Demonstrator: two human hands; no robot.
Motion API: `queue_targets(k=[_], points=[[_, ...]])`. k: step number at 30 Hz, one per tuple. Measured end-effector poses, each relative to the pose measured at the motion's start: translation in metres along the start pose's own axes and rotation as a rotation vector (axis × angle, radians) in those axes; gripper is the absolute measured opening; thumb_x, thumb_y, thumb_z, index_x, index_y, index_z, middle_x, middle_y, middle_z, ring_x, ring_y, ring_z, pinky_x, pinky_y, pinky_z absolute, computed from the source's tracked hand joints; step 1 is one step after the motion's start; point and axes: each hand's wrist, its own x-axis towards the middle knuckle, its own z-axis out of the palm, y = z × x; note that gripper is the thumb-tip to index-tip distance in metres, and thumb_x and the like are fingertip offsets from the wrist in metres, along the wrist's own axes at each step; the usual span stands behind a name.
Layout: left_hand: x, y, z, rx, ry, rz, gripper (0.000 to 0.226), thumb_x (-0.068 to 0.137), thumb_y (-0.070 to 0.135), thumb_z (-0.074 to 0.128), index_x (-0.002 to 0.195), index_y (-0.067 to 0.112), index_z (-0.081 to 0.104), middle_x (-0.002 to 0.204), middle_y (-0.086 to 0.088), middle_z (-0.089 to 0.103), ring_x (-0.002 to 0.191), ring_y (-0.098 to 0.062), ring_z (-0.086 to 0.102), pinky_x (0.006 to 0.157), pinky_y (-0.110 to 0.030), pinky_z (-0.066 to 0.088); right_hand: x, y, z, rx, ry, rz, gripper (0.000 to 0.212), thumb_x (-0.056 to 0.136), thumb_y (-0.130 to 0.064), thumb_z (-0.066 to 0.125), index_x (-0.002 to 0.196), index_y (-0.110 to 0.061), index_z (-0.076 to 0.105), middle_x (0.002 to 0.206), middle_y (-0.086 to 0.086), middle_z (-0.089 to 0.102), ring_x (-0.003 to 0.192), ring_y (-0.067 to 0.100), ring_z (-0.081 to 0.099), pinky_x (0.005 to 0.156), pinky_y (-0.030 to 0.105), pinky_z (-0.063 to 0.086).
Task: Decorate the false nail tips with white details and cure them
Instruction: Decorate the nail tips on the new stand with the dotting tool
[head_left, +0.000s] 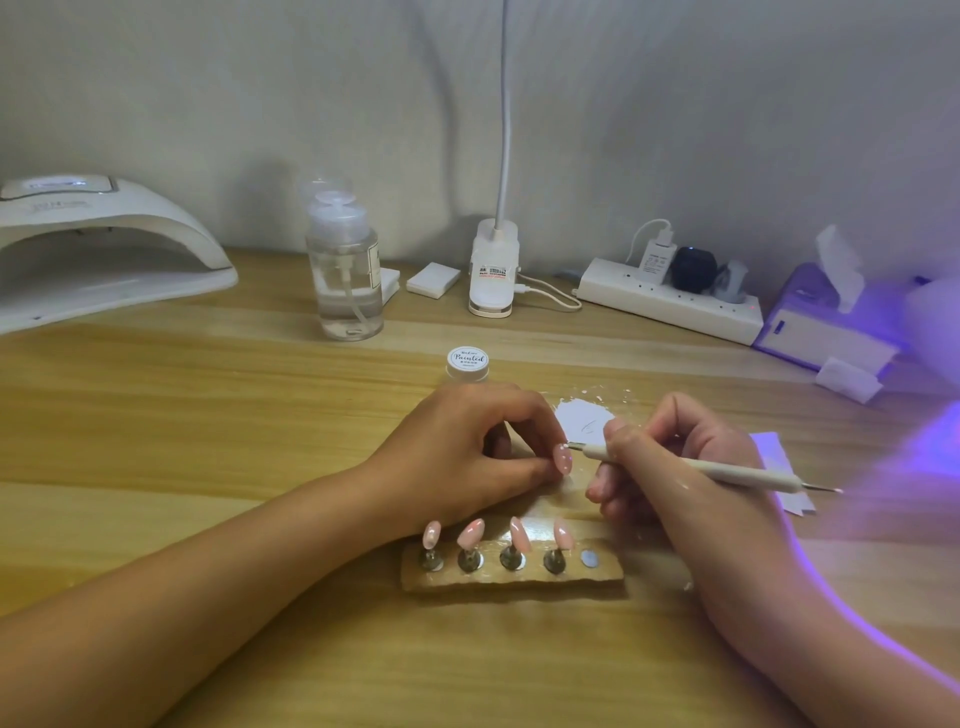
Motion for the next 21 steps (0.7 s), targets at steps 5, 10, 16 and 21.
queue_targets(k=[5, 10, 16, 21], points=[[-0.0001, 0.0003, -0.0003, 0.006, -0.002, 0.003, 0.015, 0.081, 0.018, 0.079, 0.081, 0.031, 0.071, 0.085, 0.013, 0.069, 0.057, -0.007, 0.054, 0.057, -0.016, 0.042, 0.0010, 0.0020, 0.0002, -0.025, -0.004, -0.012, 0.029, 0.092, -0.016, 0.065, 0.069, -0.014, 0.047, 0.063, 0.013, 0.071, 0.052, 0.014, 0.063, 0.051, 0.019, 0.050], [0.0007, 0.0010, -0.0001, 0.013, 0.004, 0.001, 0.013, 0.081, 0.017, 0.079, 0.082, 0.028, 0.072, 0.084, 0.013, 0.069, 0.058, -0.006, 0.054, 0.058, -0.016, 0.043, 0.0015, 0.0020, 0.0005, -0.032, -0.007, -0.018, 0.032, 0.092, -0.016, 0.065, 0.064, -0.020, 0.050, 0.063, 0.013, 0.071, 0.053, 0.014, 0.064, 0.052, 0.019, 0.051], [-0.0002, 0.0016, 0.0001, 0.010, 0.005, 0.002, 0.012, 0.081, 0.016, 0.079, 0.082, 0.027, 0.073, 0.084, 0.013, 0.068, 0.058, -0.006, 0.055, 0.058, -0.017, 0.043, 0.0000, 0.0005, -0.0004, -0.030, -0.014, -0.020, 0.033, 0.092, -0.018, 0.065, 0.063, -0.022, 0.051, 0.063, 0.013, 0.071, 0.053, 0.015, 0.064, 0.053, 0.020, 0.052], [-0.0002, 0.0019, -0.0003, 0.010, 0.004, 0.002, 0.014, 0.081, 0.016, 0.079, 0.082, 0.028, 0.072, 0.083, 0.015, 0.068, 0.057, -0.007, 0.054, 0.058, -0.018, 0.042, 0.0000, 0.0004, 0.0002, -0.026, -0.004, -0.020, 0.033, 0.092, -0.018, 0.065, 0.063, -0.022, 0.051, 0.062, 0.012, 0.071, 0.052, 0.014, 0.064, 0.052, 0.019, 0.051]])
